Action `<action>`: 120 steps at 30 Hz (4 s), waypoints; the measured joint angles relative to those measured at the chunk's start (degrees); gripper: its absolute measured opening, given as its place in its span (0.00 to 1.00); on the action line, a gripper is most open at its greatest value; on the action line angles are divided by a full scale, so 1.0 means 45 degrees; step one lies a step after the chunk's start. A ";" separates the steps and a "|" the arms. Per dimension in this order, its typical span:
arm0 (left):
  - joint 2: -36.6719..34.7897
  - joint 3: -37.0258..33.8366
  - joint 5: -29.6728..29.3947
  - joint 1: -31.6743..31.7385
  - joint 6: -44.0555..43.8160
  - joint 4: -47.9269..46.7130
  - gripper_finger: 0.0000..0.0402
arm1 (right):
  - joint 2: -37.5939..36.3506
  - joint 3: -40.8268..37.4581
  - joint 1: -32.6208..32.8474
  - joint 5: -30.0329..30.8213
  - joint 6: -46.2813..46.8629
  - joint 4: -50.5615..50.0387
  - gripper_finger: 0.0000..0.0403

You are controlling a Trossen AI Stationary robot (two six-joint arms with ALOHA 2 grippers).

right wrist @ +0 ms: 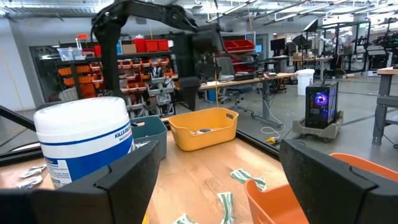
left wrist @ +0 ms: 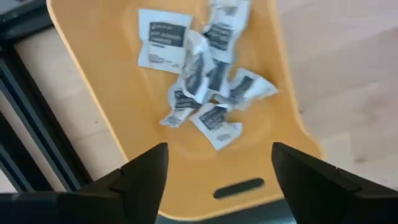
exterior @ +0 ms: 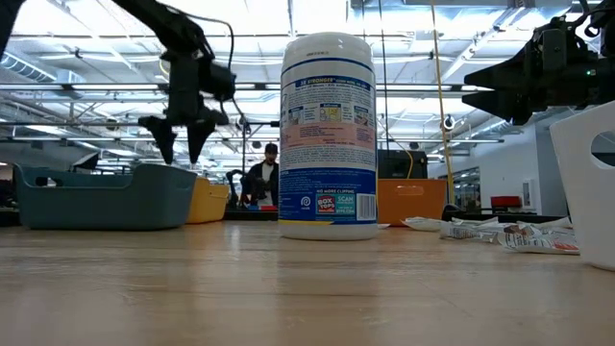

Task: Pick & Place First Aid Supplies
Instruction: Put the black pad into the yellow bin

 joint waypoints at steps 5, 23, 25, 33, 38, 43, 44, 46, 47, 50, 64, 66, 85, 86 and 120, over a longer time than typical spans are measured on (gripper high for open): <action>-0.0984 -0.0784 -0.0049 -0.1291 -0.0790 -0.0042 0.77 | -0.0003 -0.0001 0.0003 -0.0002 0.0001 0.0000 0.81; -0.4352 -0.5178 0.0899 -0.9955 -0.8135 0.0158 0.75 | 0.0000 0.0000 0.0002 -0.0002 0.0000 0.0000 0.81; -0.4426 -0.5338 0.0980 -1.1037 -0.9187 0.0183 0.76 | -0.0003 0.0003 -0.0002 0.0003 0.0002 0.0000 0.81; -0.4442 -0.5756 0.1535 -1.4977 -1.3713 0.0609 0.75 | 0.0002 0.0003 0.0003 -0.0002 0.0002 0.0000 0.80; -0.4277 -0.5810 0.1673 -1.6973 -1.6702 0.1326 0.76 | 0.0000 -0.0001 0.0001 0.0002 -0.0001 0.0000 0.80; -0.3558 -0.5810 0.2291 -1.8308 -1.9148 0.2214 0.76 | -0.0001 0.0002 -0.0001 -0.0002 -0.0003 0.0000 0.80; -0.3394 -0.5810 0.2335 -1.8494 -1.9520 0.2424 0.76 | 0.0000 0.0002 0.0000 -0.0002 -0.0002 0.0000 0.80; -0.3134 -0.5810 0.2438 -1.8737 -2.0029 0.2913 0.75 | 0.0001 0.0003 -0.0002 -0.0002 0.0001 0.0000 0.80; -0.3018 -0.5810 0.2437 -1.8806 -2.0145 0.3203 0.74 | 0.0002 0.0003 0.0003 -0.0002 -0.0003 0.0000 0.80; -0.2546 -0.5810 0.2405 -1.8924 -2.0404 0.4158 0.72 | 0.0002 0.0001 -0.0001 -0.0002 -0.0001 0.0000 0.80; -0.0141 -0.5810 0.1761 -1.9106 -1.9990 0.5963 0.65 | -0.0003 0.0002 -0.0002 0.0000 0.0000 0.0000 0.80; 0.0066 -0.5810 0.1761 -1.9106 -1.9924 0.6111 0.64 | 0.0000 0.0002 -0.0002 -0.0001 -0.0003 0.0000 0.80; 0.0331 -0.5801 0.2329 -1.9122 -1.8972 0.6433 0.10 | -0.0001 0.0001 -0.0001 -0.0001 -0.0003 0.0000 0.81; 0.0331 -0.5801 0.2334 -1.9116 -1.8920 0.6436 0.08 | 0.0002 0.0003 -0.0002 -0.0002 0.0001 0.0000 0.81; -0.5687 -0.5815 0.2699 -1.1259 -0.7963 0.0371 0.02 | -0.0003 -0.0002 0.0003 -0.0002 0.0001 0.0000 0.81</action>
